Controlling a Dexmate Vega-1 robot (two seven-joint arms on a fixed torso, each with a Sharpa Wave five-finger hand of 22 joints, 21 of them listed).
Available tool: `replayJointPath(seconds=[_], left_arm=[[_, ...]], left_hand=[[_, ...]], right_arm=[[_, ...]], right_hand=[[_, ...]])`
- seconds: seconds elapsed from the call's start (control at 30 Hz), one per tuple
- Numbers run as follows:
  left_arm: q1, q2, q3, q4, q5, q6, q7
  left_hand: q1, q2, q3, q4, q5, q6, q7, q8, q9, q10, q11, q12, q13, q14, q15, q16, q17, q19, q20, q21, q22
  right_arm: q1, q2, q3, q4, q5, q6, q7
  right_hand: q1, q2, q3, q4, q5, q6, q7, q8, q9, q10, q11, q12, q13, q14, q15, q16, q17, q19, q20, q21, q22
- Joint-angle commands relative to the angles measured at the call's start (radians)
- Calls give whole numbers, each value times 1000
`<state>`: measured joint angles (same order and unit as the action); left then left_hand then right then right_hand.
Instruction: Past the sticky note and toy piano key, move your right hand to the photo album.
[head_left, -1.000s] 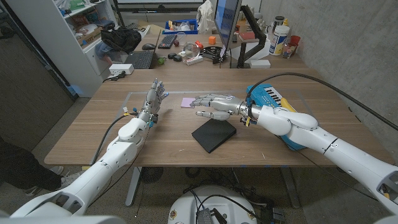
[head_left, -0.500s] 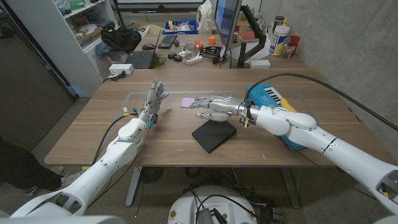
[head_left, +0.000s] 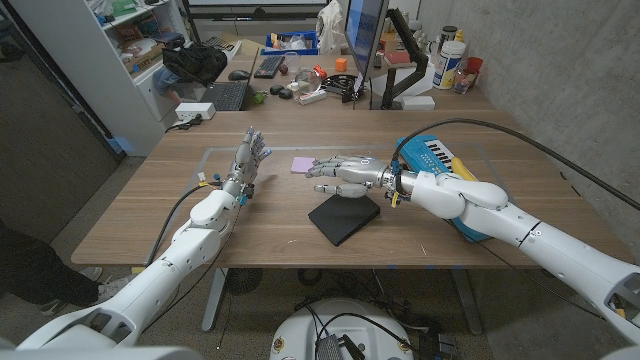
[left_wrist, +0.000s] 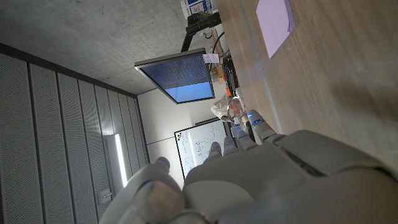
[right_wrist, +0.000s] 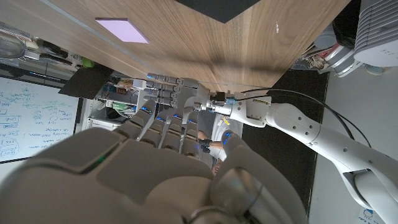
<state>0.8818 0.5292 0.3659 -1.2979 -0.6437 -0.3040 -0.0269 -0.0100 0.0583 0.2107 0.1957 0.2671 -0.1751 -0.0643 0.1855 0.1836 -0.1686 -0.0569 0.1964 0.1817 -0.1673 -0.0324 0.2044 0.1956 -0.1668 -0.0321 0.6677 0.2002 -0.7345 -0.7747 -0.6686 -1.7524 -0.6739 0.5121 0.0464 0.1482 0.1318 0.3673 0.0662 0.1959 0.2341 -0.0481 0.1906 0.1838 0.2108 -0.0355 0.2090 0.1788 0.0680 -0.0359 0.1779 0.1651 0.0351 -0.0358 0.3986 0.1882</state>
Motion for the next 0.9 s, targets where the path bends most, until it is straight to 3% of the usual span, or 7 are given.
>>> replayJointPath(seconds=[0.03, 0.9], left_arm=[[12, 6, -4, -15, 1, 3, 10], [27, 13, -5, -40, 5, 8, 23]], left_hand=[[1, 126, -2, 3, 5, -299, -6, 4, 2, -312, -1, 3, 3, -398, -46, 5, 1, -356, -94, 6, 2], [1, 127, -3, 3, 6, -300, -6, 4, 2, -312, 1, 3, 3, -398, -45, 5, 1, -356, -94, 7, 1]], right_arm=[[2, -6, -12, -14, -30, -13, 9], [12, -6, -34, -10, -66, -29, 21]], right_hand=[[12, 28, 3, -3, -2, 7, -2, 4, 2, 9, 4, 4, 4, 8, -16, 4, 4, 7, -62, -3, 4], [14, 27, 2, -3, -2, 10, -2, 3, 2, 9, 2, 3, 4, 9, -17, 4, 4, 9, -63, -6, 4]])
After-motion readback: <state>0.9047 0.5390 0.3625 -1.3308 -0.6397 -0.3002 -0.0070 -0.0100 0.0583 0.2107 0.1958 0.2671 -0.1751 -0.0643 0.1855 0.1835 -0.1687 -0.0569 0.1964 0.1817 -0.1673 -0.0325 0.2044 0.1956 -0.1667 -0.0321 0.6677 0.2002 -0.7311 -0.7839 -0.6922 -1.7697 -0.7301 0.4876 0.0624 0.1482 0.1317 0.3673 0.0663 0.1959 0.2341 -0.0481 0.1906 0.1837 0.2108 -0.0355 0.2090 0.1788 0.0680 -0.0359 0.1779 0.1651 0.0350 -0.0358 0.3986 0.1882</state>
